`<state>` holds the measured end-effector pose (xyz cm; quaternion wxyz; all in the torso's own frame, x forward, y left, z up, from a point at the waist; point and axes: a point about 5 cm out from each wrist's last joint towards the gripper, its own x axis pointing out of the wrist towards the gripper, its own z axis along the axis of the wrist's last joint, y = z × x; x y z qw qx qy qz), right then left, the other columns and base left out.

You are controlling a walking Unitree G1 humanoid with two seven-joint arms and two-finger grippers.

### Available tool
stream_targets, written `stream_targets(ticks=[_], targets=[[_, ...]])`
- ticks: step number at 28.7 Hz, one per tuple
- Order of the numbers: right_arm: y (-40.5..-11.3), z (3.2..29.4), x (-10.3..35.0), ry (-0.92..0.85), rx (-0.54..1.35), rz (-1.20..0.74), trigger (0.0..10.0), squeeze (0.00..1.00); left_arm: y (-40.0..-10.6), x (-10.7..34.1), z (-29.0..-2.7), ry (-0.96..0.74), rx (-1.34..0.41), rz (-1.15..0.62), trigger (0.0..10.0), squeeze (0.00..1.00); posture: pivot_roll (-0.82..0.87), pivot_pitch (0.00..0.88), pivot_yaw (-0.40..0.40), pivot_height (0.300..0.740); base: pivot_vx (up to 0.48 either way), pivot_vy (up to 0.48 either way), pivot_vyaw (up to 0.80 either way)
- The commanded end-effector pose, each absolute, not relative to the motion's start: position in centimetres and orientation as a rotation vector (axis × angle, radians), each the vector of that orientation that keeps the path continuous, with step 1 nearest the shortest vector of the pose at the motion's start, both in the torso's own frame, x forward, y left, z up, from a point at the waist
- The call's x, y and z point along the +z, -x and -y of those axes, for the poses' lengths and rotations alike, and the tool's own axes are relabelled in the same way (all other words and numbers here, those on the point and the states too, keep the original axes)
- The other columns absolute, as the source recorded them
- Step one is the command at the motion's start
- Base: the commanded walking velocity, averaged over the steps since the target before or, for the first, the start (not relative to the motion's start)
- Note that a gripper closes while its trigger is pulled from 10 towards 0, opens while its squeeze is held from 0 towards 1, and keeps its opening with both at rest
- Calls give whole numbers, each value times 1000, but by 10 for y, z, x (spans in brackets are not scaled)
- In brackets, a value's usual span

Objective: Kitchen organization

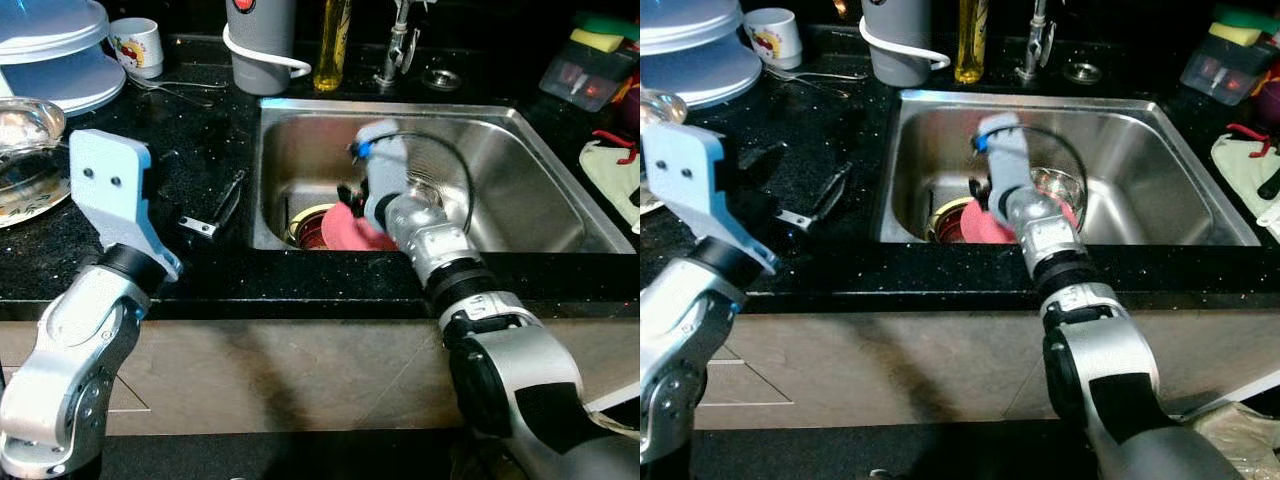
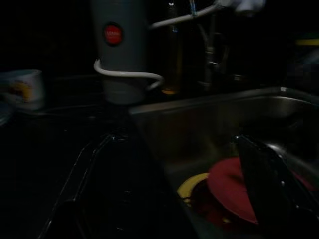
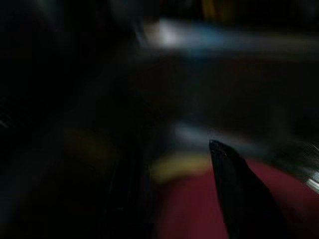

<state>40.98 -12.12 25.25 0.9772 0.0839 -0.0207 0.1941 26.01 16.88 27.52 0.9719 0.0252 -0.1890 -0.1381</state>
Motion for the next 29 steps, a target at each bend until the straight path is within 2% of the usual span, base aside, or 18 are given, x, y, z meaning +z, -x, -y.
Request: stream_targets(ticks=[1,5,9,13,17,21,24,29], targets=[[-405,131,262,-295,429,121,10000,0,-263,276,-167,-54,-293,389,10000,0,76,62,-60,740,0,0,0],[-390,146,269,-413,513,250,10000,0,-269,278,-163,-46,-304,405,10000,0,65,24,-53,740,0,0,0],[-355,147,269,-516,687,387,10000,0,-273,280,-161,-32,-309,419,10000,0,45,0,-42,740,0,0,0],[-332,147,263,-518,763,432,10000,0,-275,276,-160,-18,-311,416,10000,0,38,0,-38,740,0,0,0],[-324,157,248,-510,709,394,10000,0,-277,272,-159,-11,-311,414,10000,0,43,0,-48,740,0,0,0],[-318,167,238,-572,680,401,10000,0,-283,269,-160,-34,-302,414,10000,0,60,0,-57,740,0,0,0],[-314,167,239,-577,685,425,10000,0,-284,268,-161,-35,-296,414,10000,0,66,0,-60,740,0,0,0],[-308,151,238,-654,805,464,10000,0,-280,255,-176,3,-237,380,10000,0,113,0,-84,740,0,0,0]])
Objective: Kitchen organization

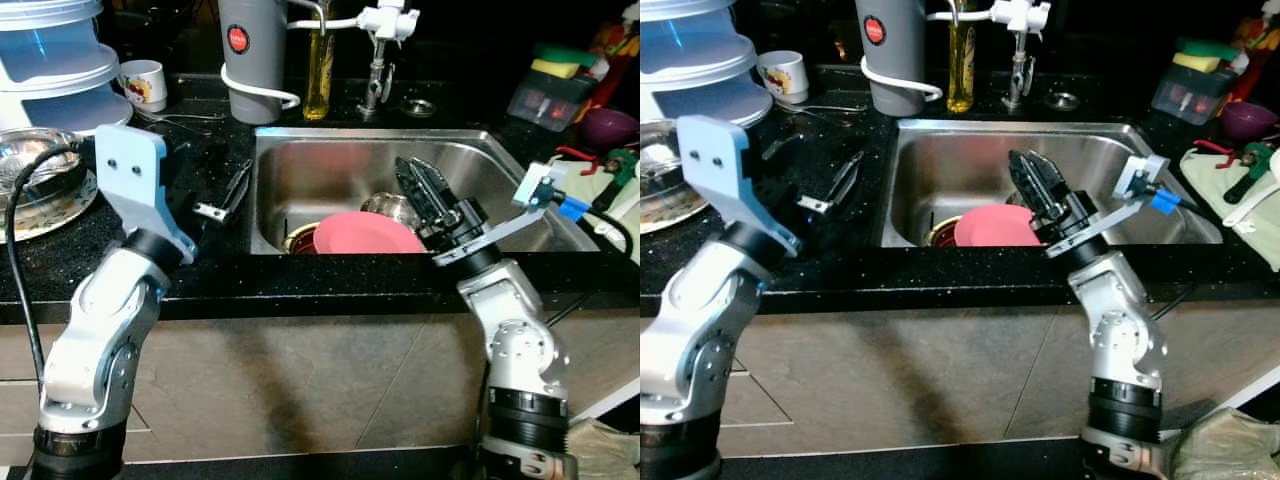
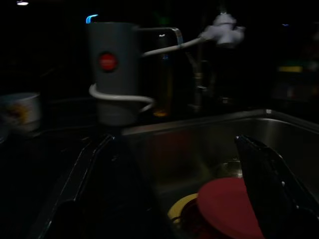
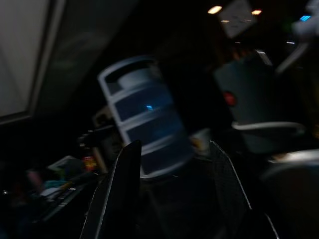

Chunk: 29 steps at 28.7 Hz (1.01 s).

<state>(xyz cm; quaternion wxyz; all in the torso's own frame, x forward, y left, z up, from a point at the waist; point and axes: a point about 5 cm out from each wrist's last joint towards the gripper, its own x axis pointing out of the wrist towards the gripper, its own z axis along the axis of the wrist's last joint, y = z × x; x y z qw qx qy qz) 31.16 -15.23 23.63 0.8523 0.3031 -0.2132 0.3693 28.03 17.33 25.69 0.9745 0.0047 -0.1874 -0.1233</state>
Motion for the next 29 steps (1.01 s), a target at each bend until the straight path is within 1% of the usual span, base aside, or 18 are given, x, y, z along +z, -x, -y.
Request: stream_targets(ticks=[1,4,8,12,14,17,18,20,24,27,29], targets=[[-308,149,239,-662,818,464,10000,0,-278,255,-181,13,-215,382,10000,0,107,0,-83,740,0,0,0],[-303,148,244,-691,854,482,10000,0,-277,253,-190,38,-182,385,10000,0,94,0,-82,740,0,0,0],[-294,147,247,-705,921,515,10000,0,-283,251,-192,34,-181,382,10000,0,70,0,-68,740,0,0,0],[-275,140,250,-698,1086,541,10000,0,-291,254,-188,33,-192,391,10000,0,53,0,-51,740,0,0,0],[-273,138,250,-692,1108,540,10000,0,-292,254,-188,33,-193,390,10000,0,51,0,-48,740,0,0,0],[-259,131,249,-683,1219,527,10000,0,-292,252,-187,45,-201,379,10000,0,39,0,-43,740,0,0,0],[-259,131,249,-683,1219,527,10000,0,-292,252,-187,45,-201,379,10000,0,39,0,-43,740,0,0,0],[-249,125,243,-677,1287,484,10000,0,-291,240,-181,52,-238,337,10000,0,30,0,-39,740,0,0,0],[-251,122,236,-666,1255,448,10000,0,-289,232,-177,61,-270,318,10000,0,23,0,-42,740,0,0,0],[-266,125,226,-658,1144,392,10000,0,-288,224,-184,43,-226,293,10000,0,26,0,-51,740,0,0,0],[-268,126,224,-651,1131,379,10000,0,-288,224,-185,29,-214,293,10000,0,26,0,-51,740,0,0,0]])
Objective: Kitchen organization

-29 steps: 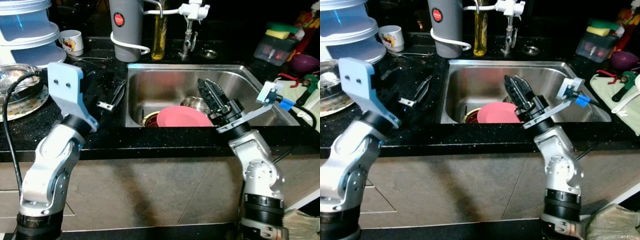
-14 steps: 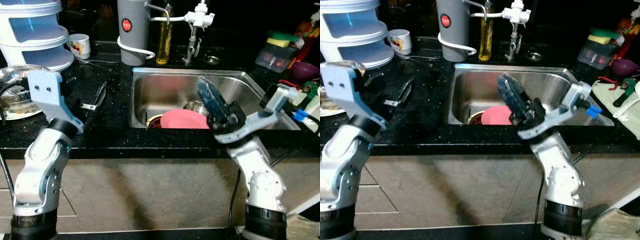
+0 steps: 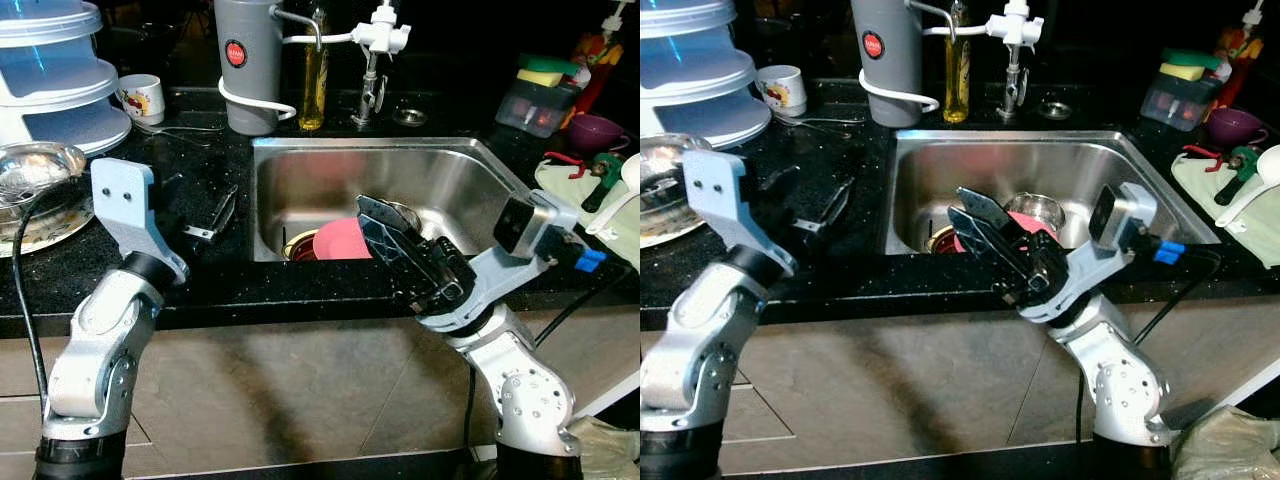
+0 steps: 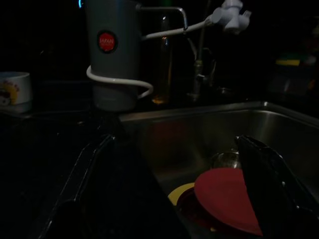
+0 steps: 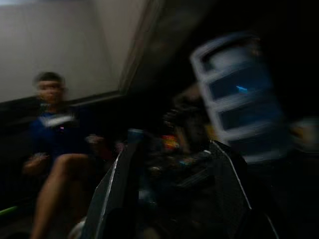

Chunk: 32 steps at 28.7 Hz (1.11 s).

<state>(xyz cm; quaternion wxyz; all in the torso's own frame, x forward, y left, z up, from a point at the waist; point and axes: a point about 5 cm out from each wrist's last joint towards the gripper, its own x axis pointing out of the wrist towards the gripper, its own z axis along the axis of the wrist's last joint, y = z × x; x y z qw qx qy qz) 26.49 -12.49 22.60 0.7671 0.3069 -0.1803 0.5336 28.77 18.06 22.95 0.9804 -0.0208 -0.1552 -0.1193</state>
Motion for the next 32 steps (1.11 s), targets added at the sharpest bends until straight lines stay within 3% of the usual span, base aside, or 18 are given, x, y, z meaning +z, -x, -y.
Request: stream_targets(ticks=[1,5,7,11,18,32], targets=[[-273,127,220,-630,1102,357,10000,0,-288,225,-187,-3,-189,295,10000,0,30,0,-55,740,0,0,0],[-282,129,214,-631,1012,323,10000,0,-285,229,-187,-80,-166,308,10000,0,38,0,-61,740,0,0,0],[-287,134,214,-713,974,333,10000,0,-281,231,-183,-76,-159,318,10000,0,43,0,-63,740,0,0,0],[-283,132,215,-761,1043,343,10000,0,-279,231,-174,-54,-190,322,10000,0,39,0,-67,740,0,0,0],[-282,127,213,-733,1052,335,10000,0,-283,239,-160,-56,-215,354,10000,0,38,0,-71,740,0,0,729],[-285,121,216,-740,1085,323,10000,0,-292,263,-163,-194,-183,435,10000,0,53,0,-91,740,0,0,732]])
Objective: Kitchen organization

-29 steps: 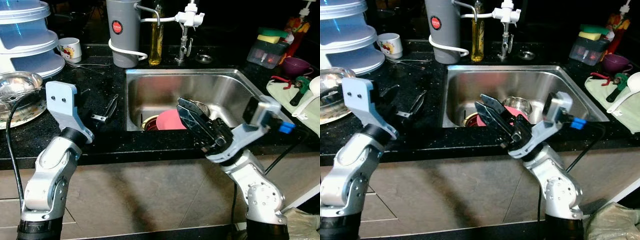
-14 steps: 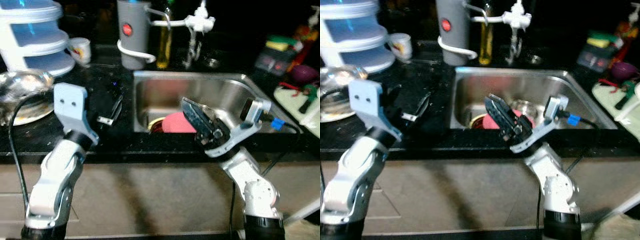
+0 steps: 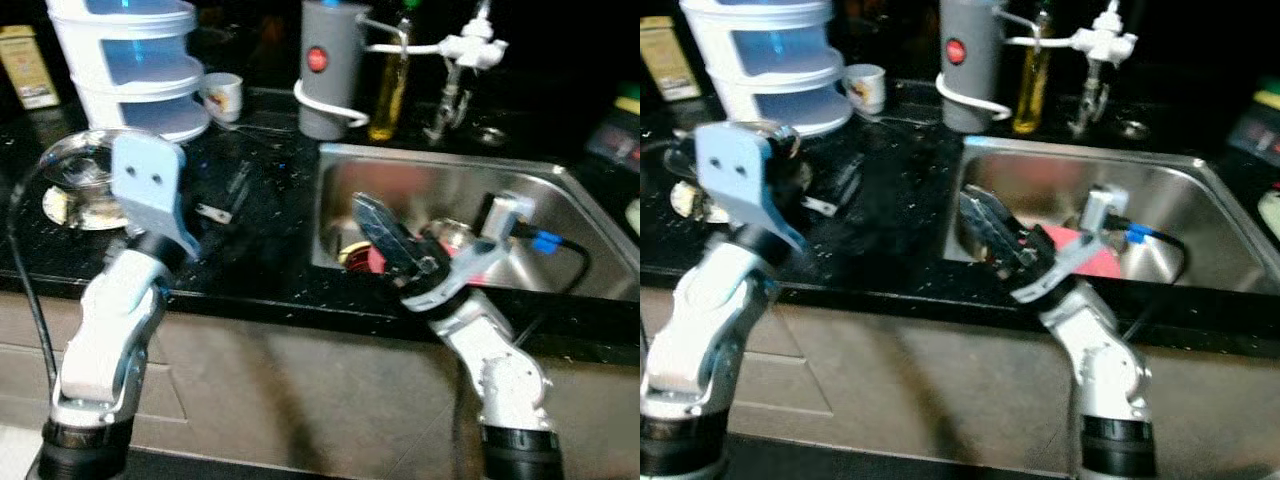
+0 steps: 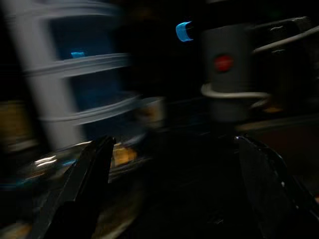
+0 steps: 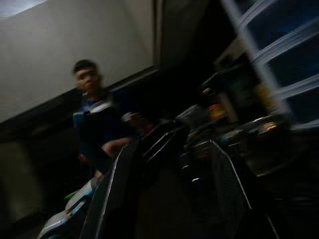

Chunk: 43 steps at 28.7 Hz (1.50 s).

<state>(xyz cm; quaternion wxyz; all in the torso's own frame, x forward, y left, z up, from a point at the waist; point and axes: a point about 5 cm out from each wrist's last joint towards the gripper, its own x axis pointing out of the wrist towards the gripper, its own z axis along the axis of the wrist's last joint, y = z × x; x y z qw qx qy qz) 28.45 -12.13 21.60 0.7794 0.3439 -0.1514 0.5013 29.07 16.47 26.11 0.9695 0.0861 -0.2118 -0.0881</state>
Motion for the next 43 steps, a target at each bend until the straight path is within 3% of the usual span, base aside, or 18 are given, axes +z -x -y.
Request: stream_targets(ticks=[1,8,15,20,23,27,34,43], targets=[[-284,118,216,-738,1096,320,10000,0,-294,266,-164,-215,-181,445,10000,0,47,0,-91,740,0,0,738],[-279,115,217,-722,1114,314,10000,0,-303,275,-167,-268,-179,472,10000,0,17,0,-77,740,0,0,742],[-277,120,216,-715,1073,312,10000,0,-310,288,-164,-282,-205,509,10000,0,-3,0,-55,740,0,0,0],[-269,125,217,-673,1106,310,10000,0,-302,307,-178,-260,-191,554,10000,0,5,0,-45,740,0,0,0],[-273,136,220,-621,1031,316,10000,0,-296,311,-185,-210,-179,557,10000,0,7,0,-37,740,0,0,0],[-287,146,218,-523,875,290,10000,0,-293,286,-185,-147,-179,476,10000,0,1,0,-29,740,0,0,0],[-294,139,188,-379,748,161,10000,0,-277,232,-177,-18,-190,308,10000,0,-14,0,-9,740,0,0,0],[-274,127,180,-487,822,185,10000,0,-265,218,-158,-18,-253,292,10000,0,-16,0,-2,740,0,0,0]])
